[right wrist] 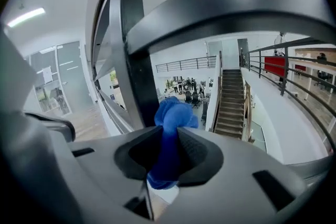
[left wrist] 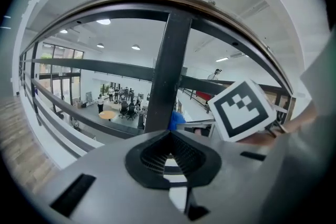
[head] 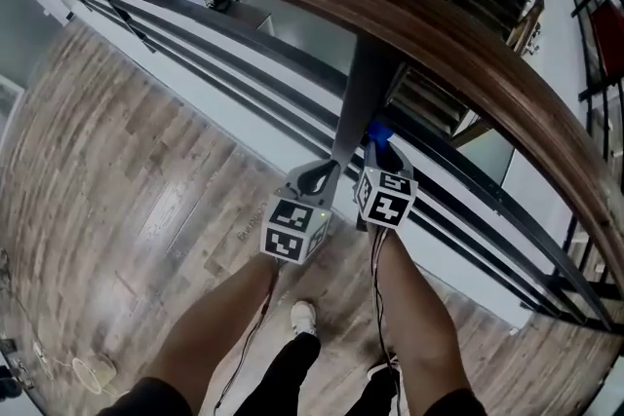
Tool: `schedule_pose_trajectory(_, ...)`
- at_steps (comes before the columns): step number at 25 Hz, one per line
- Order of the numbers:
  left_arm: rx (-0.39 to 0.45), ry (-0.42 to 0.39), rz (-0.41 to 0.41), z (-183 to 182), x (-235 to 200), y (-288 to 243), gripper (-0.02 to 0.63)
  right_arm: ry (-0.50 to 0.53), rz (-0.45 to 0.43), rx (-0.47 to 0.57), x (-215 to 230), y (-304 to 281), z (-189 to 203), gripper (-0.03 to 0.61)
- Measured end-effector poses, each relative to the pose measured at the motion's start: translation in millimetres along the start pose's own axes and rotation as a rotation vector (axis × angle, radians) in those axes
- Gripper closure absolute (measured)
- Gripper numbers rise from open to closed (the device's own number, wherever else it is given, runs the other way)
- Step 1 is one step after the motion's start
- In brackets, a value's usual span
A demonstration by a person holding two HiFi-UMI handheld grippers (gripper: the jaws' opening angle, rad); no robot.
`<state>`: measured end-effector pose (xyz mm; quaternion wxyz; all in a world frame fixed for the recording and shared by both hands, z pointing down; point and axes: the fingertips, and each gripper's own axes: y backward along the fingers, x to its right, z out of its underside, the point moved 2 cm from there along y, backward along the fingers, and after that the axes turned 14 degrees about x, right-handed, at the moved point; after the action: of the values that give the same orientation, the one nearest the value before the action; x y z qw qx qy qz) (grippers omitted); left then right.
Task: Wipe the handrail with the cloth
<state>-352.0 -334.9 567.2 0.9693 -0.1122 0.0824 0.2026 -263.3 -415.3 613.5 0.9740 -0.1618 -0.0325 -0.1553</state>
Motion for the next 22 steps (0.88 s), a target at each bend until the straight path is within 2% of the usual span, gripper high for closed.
schedule_pose_trajectory(3, -0.003, 0.002, -0.001, 5, 0, 1, 0.609, 0.023, 0.020, -0.050, 0, -7, 13, 0.489)
schedule_pose_trajectory(18, -0.057, 0.001, 0.025, 40, 62, 1, 0.609, 0.082, 0.120, -0.045, 73, 41, 33, 0.489)
schedule_pose_trajectory(22, -0.070, 0.002, 0.032, 43, 81, 1, 0.609, 0.068, 0.152, -0.050, 95, 57, 35, 0.489)
